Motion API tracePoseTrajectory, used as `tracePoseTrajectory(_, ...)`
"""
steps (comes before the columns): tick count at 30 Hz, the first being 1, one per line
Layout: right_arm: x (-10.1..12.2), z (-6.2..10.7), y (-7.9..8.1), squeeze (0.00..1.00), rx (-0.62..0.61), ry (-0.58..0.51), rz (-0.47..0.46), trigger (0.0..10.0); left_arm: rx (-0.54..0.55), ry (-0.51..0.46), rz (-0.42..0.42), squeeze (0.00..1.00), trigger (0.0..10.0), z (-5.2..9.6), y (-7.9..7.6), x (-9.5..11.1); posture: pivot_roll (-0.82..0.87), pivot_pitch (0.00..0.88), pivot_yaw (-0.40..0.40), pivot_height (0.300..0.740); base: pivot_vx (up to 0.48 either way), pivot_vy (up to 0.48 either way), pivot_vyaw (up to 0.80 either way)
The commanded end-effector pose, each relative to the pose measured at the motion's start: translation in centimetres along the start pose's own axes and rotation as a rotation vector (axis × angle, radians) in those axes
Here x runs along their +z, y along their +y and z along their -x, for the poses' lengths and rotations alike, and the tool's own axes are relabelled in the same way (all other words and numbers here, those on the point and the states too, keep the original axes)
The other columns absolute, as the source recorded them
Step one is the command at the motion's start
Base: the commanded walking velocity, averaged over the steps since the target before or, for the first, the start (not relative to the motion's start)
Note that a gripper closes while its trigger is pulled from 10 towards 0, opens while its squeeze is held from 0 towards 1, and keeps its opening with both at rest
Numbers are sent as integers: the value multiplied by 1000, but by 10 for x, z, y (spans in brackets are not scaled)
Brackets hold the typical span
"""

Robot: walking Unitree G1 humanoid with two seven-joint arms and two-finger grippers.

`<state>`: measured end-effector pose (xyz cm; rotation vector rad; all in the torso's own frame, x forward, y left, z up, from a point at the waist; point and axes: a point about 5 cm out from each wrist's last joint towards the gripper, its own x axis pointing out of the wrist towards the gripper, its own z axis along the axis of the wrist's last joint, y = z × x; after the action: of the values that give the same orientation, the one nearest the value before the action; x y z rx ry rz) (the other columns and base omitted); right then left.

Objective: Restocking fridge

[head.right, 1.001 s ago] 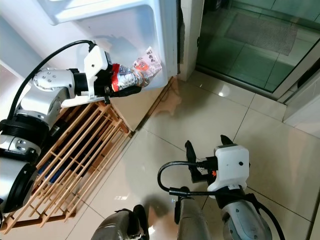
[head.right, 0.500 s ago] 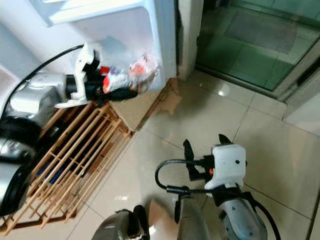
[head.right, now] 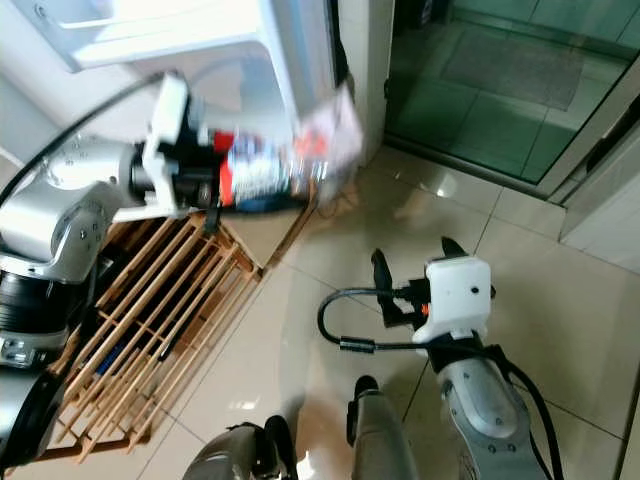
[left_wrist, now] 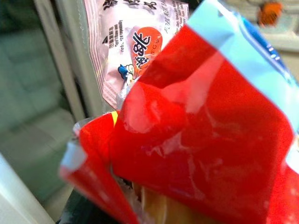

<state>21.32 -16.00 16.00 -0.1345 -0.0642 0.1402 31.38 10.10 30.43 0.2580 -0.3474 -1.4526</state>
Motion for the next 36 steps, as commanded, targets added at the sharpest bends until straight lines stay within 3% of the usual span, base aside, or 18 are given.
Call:
tracePoseTrajectory(1,-2,-1,0,0,6,-5,-1,10000,24,-72,-81,0,10000,5,3,24,-300,134,144,740,0,0,0)
tracePoseTrajectory(6,-5,-6,-3,0,-2,-10,5,10000,17,-101,-130,0,10000,6,6,41,-303,112,152,740,0,0,0)
tracePoseTrajectory(12,-8,-16,-5,0,-9,-33,14,10000,-18,-70,-192,0,10000,20,12,65,-295,69,159,740,0,0,0)
tracePoseTrajectory(18,-10,-20,-4,0,4,-41,13,10000,111,-29,-322,0,10000,37,30,85,-278,64,152,740,0,0,0)
tracePoseTrajectory(20,-10,-20,-3,0,6,-42,13,10000,123,-27,-332,0,10000,38,32,87,-273,63,150,740,0,0,0)
tracePoseTrajectory(25,-12,-23,2,0,25,-48,7,10000,285,-40,-369,0,10000,37,50,92,-266,58,150,740,0,0,0)
tracePoseTrajectory(28,-12,-25,4,0,32,-53,6,10000,361,-63,-319,0,10000,39,58,87,-268,52,154,740,0,0,0)
tracePoseTrajectory(31,-12,-23,4,0,34,-59,7,10000,337,-30,-263,0,10000,50,51,74,-265,36,160,740,0,0,0)
tracePoseTrajectory(34,-15,-13,-4,0,1,-41,-17,10000,269,68,-121,0,10000,96,22,58,-226,25,137,740,0,0,0)
tracePoseTrajectory(36,-20,-10,-7,0,-1,-16,-23,10000,263,34,4,0,10000,112,-2,54,-182,3,103,740,0,0,0)
